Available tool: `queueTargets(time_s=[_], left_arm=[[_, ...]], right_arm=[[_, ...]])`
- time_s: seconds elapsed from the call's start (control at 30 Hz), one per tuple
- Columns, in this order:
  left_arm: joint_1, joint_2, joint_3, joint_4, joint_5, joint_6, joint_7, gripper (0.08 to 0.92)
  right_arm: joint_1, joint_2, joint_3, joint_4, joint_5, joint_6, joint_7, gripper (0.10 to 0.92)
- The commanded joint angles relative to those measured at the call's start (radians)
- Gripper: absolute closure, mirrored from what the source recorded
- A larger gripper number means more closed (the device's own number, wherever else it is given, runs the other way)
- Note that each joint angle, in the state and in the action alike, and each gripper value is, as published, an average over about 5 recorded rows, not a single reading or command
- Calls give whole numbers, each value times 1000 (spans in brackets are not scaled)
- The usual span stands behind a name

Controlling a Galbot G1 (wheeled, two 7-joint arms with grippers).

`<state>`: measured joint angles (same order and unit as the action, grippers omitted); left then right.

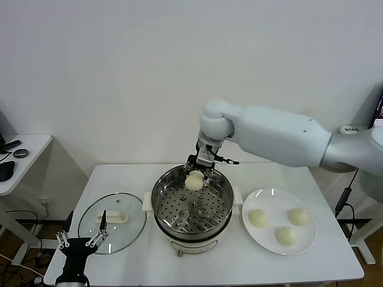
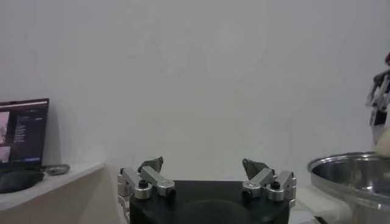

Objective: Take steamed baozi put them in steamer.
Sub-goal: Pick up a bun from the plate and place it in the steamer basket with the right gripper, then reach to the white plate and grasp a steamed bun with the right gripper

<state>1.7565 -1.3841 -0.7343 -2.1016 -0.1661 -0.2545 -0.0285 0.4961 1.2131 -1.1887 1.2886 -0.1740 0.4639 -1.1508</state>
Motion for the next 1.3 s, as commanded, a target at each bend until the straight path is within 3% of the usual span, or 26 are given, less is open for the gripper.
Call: queueTargets(time_s=[0.03, 0.43, 0.67, 0.8, 0.9, 1.1, 1.3], left_arm=[[-1, 0, -1, 2, 0, 0, 0, 177], [-6, -2, 6, 11, 2, -1, 0, 177], [-5, -5, 7, 8, 2, -2, 0, 177], [-5, -6, 7, 6, 4, -2, -1, 177], [-6, -3, 7, 5, 4, 0, -1, 177], [-11, 7, 7, -1, 4, 32, -10, 177], [-23, 25, 3, -1, 10, 65, -23, 177]], right_arm=[[-52, 43, -15, -52, -117, 78, 26, 474], [-118, 77, 34, -167, -155, 104, 59, 449], [-133, 76, 71, -195, -215, 133, 88, 279], [-113, 59, 72, -161, -143, 99, 86, 211], [-61, 12, 58, -68, -4, -37, 58, 204], [137, -164, -20, 181, 353, -470, 29, 203], [264, -335, -53, 320, 457, -781, 0, 203]])
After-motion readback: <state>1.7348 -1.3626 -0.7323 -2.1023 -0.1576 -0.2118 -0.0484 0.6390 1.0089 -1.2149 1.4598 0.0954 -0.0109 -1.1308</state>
